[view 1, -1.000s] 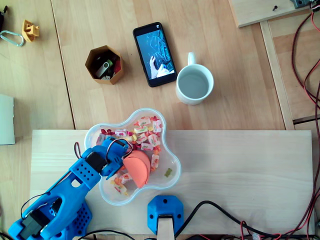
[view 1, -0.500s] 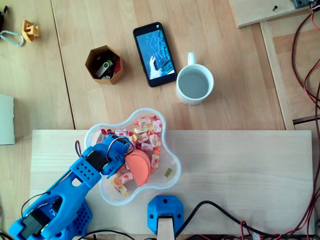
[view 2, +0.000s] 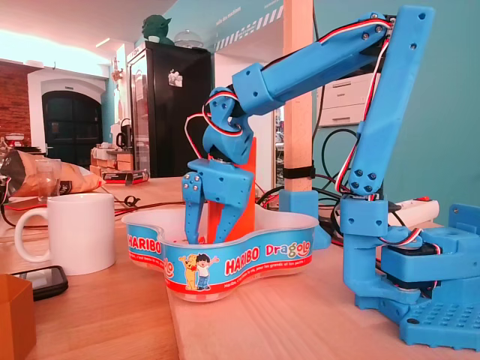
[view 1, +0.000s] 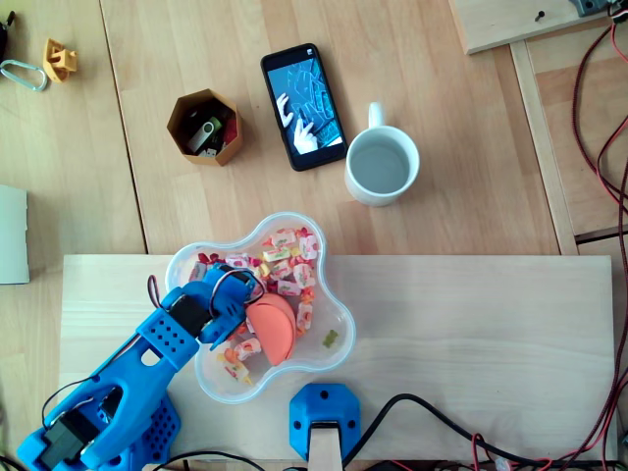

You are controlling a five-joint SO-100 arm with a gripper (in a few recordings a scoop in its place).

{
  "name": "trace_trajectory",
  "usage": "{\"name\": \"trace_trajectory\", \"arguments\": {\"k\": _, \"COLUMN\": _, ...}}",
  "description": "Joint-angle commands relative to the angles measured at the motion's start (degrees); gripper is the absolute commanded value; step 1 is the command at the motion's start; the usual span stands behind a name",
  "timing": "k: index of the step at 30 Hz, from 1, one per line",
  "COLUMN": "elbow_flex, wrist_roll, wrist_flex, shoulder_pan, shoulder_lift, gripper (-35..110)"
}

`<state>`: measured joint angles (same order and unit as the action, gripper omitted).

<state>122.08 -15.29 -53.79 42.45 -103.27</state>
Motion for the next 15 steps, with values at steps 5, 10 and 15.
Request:
{"name": "trace_trajectory", "arguments": {"k": 5, "elbow_flex": -2.72, "wrist_roll": -0.35, "wrist_flex": -0.88, "shoulder_pan": 1.32, "shoulder_lift": -2.11, "gripper": -4}}
{"name": "trace_trajectory", "arguments": {"k": 10, "elbow_flex": -5.89, "wrist_roll": -0.26, "wrist_flex": -1.05, "shoulder_pan": 1.23, "shoulder_lift": -2.11, "gripper": -4}}
{"name": "trace_trajectory", "arguments": {"k": 15, "elbow_flex": -8.17, "wrist_roll": -0.18, "wrist_flex": -1.14, "shoulder_pan": 1.05, "shoulder_lift": -2.11, "gripper": -4}}
